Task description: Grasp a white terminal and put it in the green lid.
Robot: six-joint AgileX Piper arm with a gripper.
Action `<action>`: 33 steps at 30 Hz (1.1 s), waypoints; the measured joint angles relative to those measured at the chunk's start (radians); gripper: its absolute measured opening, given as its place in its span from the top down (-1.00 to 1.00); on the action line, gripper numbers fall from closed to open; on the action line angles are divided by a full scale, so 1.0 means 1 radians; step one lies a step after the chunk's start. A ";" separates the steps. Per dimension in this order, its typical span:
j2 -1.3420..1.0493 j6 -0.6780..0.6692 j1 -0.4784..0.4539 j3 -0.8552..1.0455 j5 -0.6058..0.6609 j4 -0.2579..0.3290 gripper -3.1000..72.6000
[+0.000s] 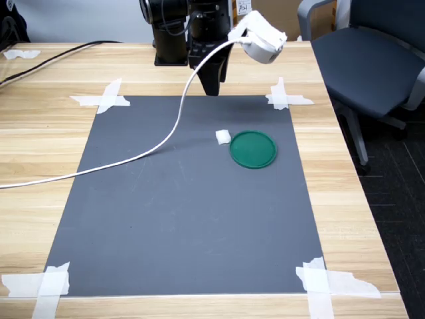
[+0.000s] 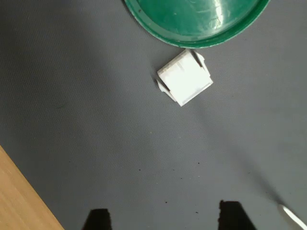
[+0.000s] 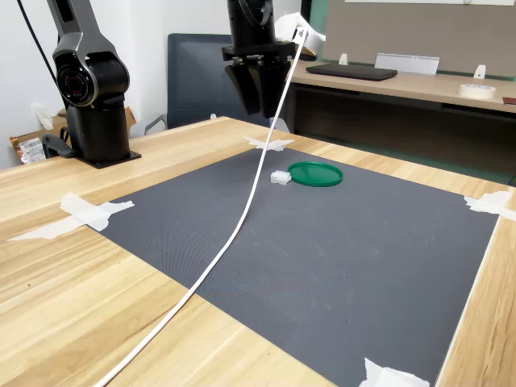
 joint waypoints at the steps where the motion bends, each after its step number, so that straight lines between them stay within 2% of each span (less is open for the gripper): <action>1: 0.000 0.002 0.000 0.000 -0.004 0.000 -0.26; 11: 0.022 0.103 0.000 0.000 -0.072 0.000 -0.26; 17: 0.035 0.118 0.000 0.001 -0.126 0.000 -0.26; 25: 0.035 0.124 0.000 0.002 -0.114 0.029 -0.26; 33: 0.034 0.162 0.000 0.002 -0.112 0.029 -0.26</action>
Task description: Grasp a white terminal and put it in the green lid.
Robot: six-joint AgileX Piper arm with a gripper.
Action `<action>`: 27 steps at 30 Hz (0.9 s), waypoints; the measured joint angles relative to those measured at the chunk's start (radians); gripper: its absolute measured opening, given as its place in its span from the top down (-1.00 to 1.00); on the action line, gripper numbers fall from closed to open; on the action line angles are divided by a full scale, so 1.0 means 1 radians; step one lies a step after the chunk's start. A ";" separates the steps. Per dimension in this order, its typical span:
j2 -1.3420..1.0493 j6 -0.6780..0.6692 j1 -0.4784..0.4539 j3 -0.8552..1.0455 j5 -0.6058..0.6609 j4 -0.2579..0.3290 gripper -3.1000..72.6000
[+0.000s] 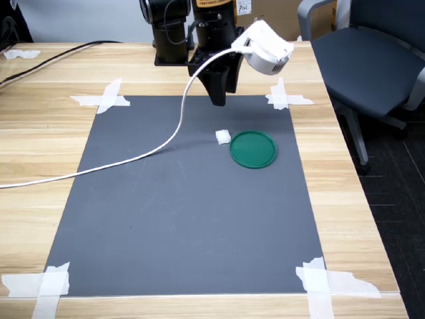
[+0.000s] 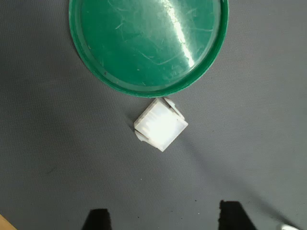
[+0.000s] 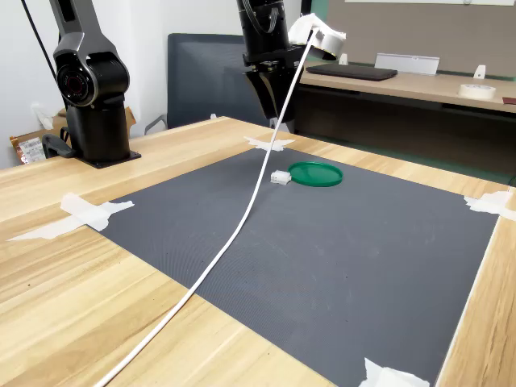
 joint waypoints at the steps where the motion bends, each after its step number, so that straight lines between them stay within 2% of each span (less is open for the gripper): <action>1: -0.003 0.011 0.000 0.000 0.011 -0.004 -0.26; 8: -0.083 0.072 -0.001 0.000 0.057 -0.026 -0.26; 11: -0.088 0.076 -0.033 0.000 0.059 -0.013 -0.26; 15: -0.086 -0.017 -0.117 0.002 0.051 0.064 -0.26; 18: -0.069 -0.110 -0.139 0.008 0.046 0.109 -0.26; 24: 0.013 -0.175 -0.139 0.025 0.023 0.117 -0.27; 27: 0.054 -0.193 -0.139 0.059 -0.026 0.098 -0.27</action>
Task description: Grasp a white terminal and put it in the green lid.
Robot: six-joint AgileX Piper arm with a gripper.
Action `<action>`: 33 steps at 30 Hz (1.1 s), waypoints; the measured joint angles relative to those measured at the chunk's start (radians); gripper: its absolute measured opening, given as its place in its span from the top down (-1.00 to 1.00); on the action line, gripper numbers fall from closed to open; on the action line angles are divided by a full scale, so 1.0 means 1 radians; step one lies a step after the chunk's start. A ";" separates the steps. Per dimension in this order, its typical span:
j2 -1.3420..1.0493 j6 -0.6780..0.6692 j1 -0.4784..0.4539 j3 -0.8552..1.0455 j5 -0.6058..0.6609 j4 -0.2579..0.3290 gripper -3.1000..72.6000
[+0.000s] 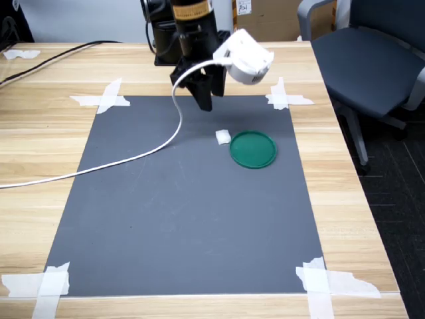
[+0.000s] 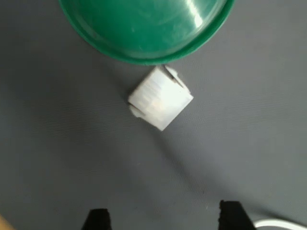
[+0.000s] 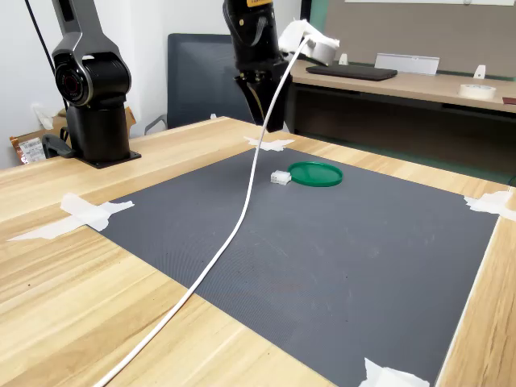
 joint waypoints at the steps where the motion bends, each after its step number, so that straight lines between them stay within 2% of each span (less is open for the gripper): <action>1: 0.012 -0.005 0.000 0.012 -0.021 -0.011 -0.27; 6: 0.065 -0.058 0.000 0.029 -0.092 -0.032 -0.27; 15: 0.121 -0.134 0.000 0.029 -0.111 -0.025 -0.27; 23: 0.141 -0.167 0.003 0.029 -0.111 0.018 -0.27; 26: 0.150 -0.165 0.030 0.016 -0.107 -0.001 -0.27; 33: 0.157 -0.062 0.066 -0.035 -0.103 -0.064 -0.27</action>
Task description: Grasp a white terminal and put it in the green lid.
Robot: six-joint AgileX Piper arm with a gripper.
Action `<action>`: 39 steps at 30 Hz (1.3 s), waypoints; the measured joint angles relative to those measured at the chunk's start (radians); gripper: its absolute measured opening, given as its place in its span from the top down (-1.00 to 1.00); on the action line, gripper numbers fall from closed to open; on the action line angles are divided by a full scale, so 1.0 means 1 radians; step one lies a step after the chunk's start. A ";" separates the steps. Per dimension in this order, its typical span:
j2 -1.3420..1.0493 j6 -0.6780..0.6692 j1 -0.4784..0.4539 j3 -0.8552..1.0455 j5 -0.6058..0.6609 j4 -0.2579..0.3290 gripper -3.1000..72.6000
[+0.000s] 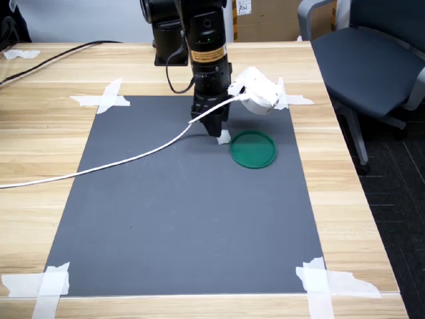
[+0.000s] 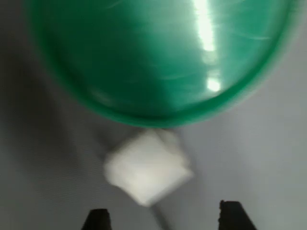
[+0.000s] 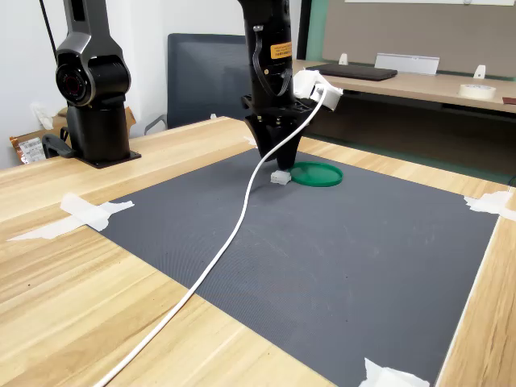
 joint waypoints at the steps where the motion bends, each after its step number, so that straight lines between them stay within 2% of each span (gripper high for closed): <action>1: 0.004 0.004 0.000 -0.003 0.002 -0.004 -0.27; 14: 0.068 0.012 0.003 -0.005 0.026 0.013 -0.27; 39: 0.110 0.012 0.003 -0.007 -0.011 0.019 -0.26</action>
